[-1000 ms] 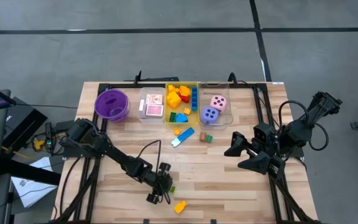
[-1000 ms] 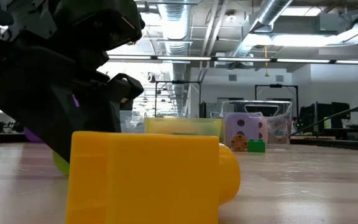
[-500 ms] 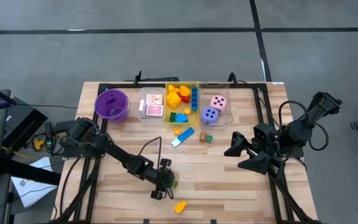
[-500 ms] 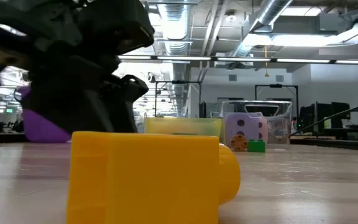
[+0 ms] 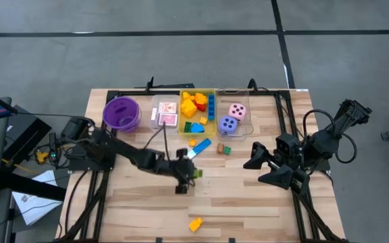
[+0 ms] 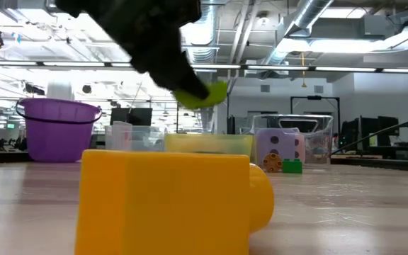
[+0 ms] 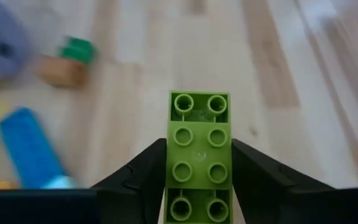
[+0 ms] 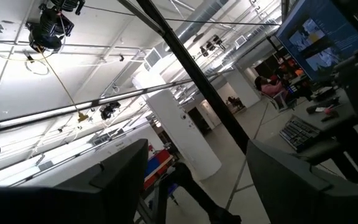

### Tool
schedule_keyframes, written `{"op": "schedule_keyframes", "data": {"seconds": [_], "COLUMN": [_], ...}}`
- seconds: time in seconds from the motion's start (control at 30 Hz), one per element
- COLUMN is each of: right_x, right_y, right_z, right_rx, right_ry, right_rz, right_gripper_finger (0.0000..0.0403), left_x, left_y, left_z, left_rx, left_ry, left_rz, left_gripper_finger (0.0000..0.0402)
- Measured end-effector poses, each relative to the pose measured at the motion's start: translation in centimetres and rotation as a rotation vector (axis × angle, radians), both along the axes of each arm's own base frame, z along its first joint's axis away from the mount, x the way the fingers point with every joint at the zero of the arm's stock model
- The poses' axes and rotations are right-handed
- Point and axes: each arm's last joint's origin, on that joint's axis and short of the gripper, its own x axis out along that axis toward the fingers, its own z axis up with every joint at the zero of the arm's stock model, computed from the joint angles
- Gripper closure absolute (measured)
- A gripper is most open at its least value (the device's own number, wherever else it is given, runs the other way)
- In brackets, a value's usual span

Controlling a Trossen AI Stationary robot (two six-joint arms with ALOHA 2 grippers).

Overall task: Pick & Place Toys
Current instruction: Put the green gamepiece into the yellow bin

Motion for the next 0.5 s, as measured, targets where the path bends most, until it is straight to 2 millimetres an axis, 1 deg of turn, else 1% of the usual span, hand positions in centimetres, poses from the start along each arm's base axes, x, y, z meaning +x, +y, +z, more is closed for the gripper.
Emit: {"op": "schedule_keyframes", "data": {"seconds": [0.13,0.27,0.4,0.5], "right_x": [-0.1,-0.6,-1.9,-2.9], "right_y": [-0.1,-1.0,-2.2,-3.3], "right_z": [0.1,0.6,1.4,1.8], "right_rx": [-0.014,-0.012,-0.032,-0.04], "right_ry": [-0.007,-0.029,-0.055,-0.049], "right_rz": [-0.008,-0.031,-0.056,-0.07], "right_gripper_finger": [0.0137,0.0137,0.0137,0.0137], "left_x": [0.3,0.4,0.8,1.0], "left_y": [2.4,4.7,6.9,8.1], "left_z": [1.5,2.6,3.1,3.4], "left_rx": [0.025,0.056,0.054,0.053], "left_ry": [-0.052,-0.091,-0.126,-0.151], "left_rz": [0.074,0.109,0.172,0.208], "left_gripper_finger": [0.0235,0.025,0.027,0.0281]}}
